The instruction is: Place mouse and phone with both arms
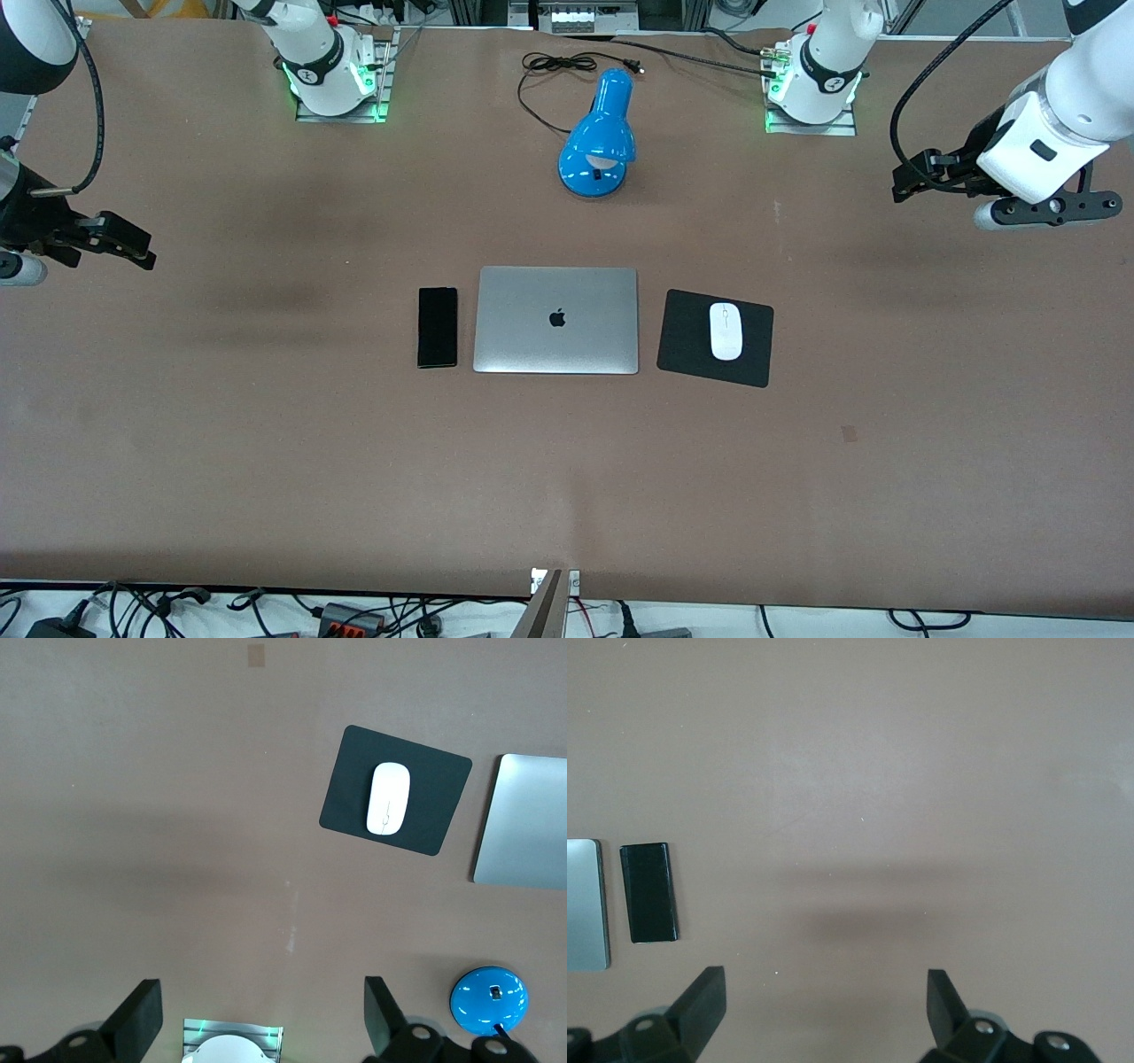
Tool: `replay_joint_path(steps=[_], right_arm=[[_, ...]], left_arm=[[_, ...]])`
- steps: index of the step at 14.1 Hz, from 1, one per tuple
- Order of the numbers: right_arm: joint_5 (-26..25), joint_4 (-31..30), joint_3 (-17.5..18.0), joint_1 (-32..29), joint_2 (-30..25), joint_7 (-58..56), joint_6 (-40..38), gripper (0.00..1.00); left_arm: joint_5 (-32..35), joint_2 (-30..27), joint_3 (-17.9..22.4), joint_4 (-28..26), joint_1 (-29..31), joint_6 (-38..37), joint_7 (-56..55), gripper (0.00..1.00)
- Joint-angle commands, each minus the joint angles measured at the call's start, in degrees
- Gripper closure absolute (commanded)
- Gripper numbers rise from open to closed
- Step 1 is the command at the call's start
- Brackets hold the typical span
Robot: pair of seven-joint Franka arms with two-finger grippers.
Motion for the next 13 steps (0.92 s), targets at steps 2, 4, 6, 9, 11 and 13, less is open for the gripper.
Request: replay_joint_path(steps=[2, 4, 6, 9, 11, 13], right_arm=[[0.1, -0.7, -0.4, 0.5, -1.0, -1.0, 0.6, 0.0], [0.1, -0.7, 0.4, -1.5, -1.3, -1.0, 0.6, 0.0], [0.2, -0.7, 3.5, -3.5, -1.3, -1.1, 1.6, 0.0], [0.2, -0.8, 3.5, -3.3, -1.5, -1.1, 1.0, 0.0], [0.2, -0.8, 3.5, -3.4, -2.1, -1.2, -0.1, 0.0], [0.2, -0.8, 3.5, -3.4, -2.1, -1.1, -0.2, 0.0]], left_arm=[[-0.6, -0.3, 0.2, 0.4, 0.0, -0.8, 1.3, 0.0], [-0.6, -0.3, 0.2, 0.4, 0.0, -0.8, 1.3, 0.0], [-0.6, -0.3, 0.2, 0.4, 0.0, -0.8, 1.3, 0.0], [-0.6, -0.3, 0.2, 0.4, 0.0, -0.8, 1.3, 0.0], [-0.6, -0.3, 0.2, 0.4, 0.0, -0.8, 1.3, 0.0], [-0.6, -0.3, 0.2, 0.4, 0.0, -0.8, 1.3, 0.0]])
